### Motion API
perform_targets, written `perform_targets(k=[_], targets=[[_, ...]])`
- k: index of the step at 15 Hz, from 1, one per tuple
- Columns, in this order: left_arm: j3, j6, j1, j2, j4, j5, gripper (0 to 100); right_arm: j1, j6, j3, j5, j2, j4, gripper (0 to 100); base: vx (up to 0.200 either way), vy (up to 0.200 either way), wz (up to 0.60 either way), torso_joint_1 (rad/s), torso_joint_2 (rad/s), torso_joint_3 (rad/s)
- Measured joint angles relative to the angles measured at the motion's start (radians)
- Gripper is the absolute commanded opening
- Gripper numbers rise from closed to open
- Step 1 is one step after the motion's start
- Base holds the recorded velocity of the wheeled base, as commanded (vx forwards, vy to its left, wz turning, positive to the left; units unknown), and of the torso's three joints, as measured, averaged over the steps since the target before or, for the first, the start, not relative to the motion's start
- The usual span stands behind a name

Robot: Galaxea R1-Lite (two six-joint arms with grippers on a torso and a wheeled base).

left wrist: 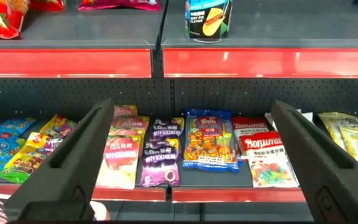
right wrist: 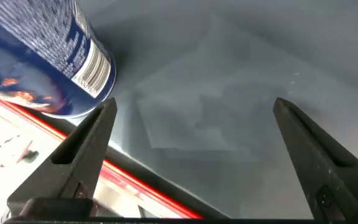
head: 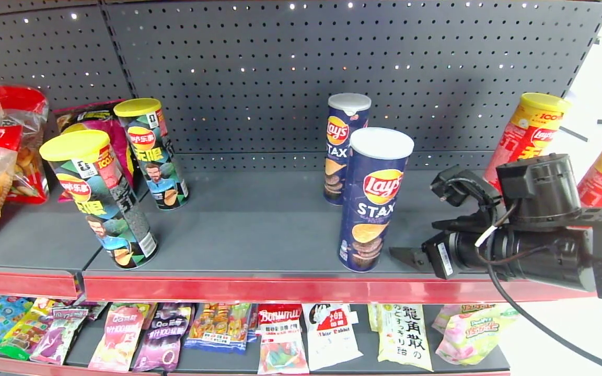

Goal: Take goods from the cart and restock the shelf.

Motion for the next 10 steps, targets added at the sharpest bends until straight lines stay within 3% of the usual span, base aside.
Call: perform_targets(k=[10], targets=[[0.000,0.000,0.000,0.000,0.000,0.000,100,0.006,-0.001,-0.034,-0.026,0.053,0.000,100,0.000,0.000,0.00,0.000,0.00,0.000]])
